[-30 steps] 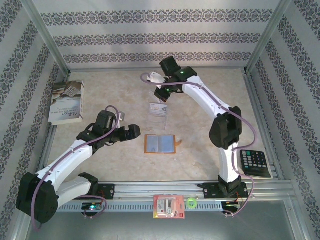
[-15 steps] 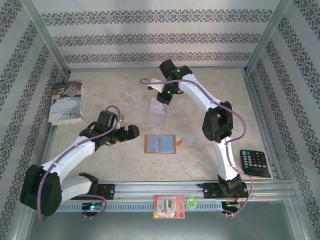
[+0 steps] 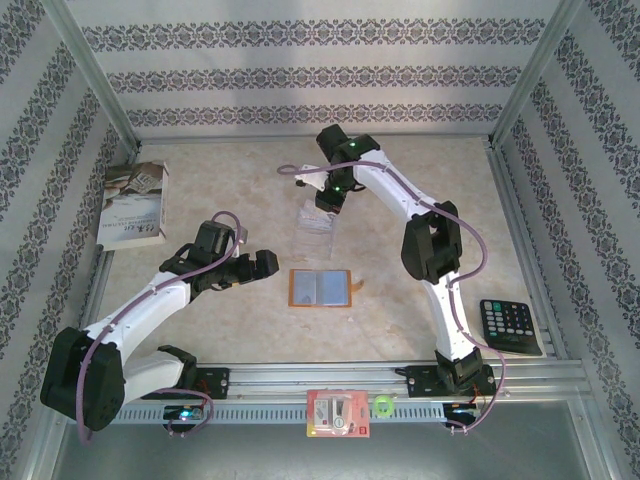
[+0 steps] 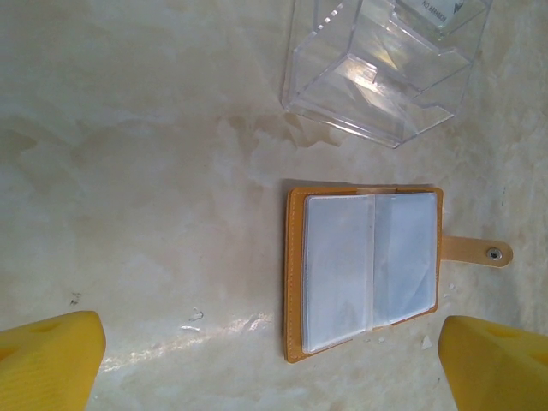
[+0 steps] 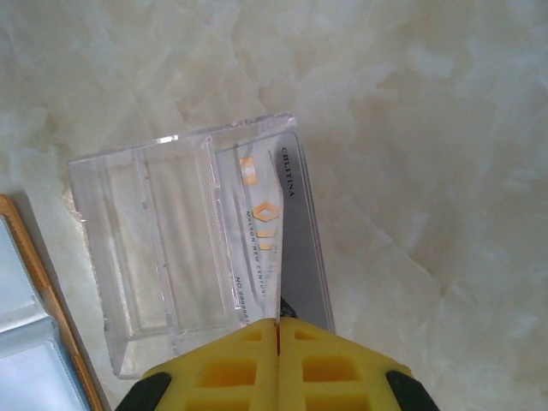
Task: Take the credit cards out of the card holder
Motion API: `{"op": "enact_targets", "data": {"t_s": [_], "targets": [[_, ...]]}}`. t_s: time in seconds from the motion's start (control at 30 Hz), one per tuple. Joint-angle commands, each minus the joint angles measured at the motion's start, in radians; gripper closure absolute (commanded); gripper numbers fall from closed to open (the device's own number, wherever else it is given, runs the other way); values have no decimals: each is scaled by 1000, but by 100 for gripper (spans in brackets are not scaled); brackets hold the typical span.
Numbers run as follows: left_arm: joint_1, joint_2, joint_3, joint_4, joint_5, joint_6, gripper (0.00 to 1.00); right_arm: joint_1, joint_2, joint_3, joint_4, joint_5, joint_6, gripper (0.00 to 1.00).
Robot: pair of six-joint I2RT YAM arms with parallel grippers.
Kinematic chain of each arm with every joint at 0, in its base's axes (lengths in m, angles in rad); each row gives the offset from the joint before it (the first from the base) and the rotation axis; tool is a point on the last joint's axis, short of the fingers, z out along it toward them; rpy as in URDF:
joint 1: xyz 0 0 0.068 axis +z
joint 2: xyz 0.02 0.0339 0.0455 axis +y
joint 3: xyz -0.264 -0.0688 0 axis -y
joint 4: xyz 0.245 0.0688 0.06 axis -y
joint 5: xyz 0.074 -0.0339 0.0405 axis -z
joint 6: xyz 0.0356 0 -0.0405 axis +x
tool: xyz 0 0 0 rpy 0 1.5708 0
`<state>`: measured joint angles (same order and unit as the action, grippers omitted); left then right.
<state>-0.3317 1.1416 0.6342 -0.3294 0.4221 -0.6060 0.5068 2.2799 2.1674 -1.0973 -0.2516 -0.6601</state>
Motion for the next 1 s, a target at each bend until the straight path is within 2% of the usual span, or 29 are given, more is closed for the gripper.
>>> {"op": "enact_targets", "data": {"t_s": [0.0, 0.03, 0.07, 0.13, 0.17, 0.27, 0.4, 0.57, 0.63, 0.83, 0.97], "targets": [[14, -25, -12, 9, 4, 6, 0, 23, 29, 27, -33, 32, -26, 100], [13, -27, -12, 9, 7, 6, 0, 27, 29, 26, -25, 41, -24, 100], [13, -28, -13, 8, 6, 6, 0, 30, 26, 24, -14, 44, -19, 95], [15, -34, -14, 10, 13, 5, 0, 37, 8, 19, 24, 49, 5, 77], [15, -39, -13, 13, 21, 6, 0, 41, -8, 11, 48, 47, 17, 72], [15, -67, -21, 17, 12, -5, 0, 55, -91, -58, 170, 18, 62, 65], [15, -131, -49, 41, -11, -20, 0, 74, -209, -171, 352, 22, 198, 62], [17, -189, -102, 116, -26, -48, 0, 108, -355, -378, 567, 25, 529, 60], [18, -197, -131, 162, -23, -73, 0, 143, -422, -501, 638, 99, 671, 58], [32, -246, -219, 247, -36, -135, 0, 270, -596, -828, 648, 231, 876, 54], [38, -315, -247, 212, -92, -115, 0, 369, -608, -961, 625, 233, 933, 53]]}}
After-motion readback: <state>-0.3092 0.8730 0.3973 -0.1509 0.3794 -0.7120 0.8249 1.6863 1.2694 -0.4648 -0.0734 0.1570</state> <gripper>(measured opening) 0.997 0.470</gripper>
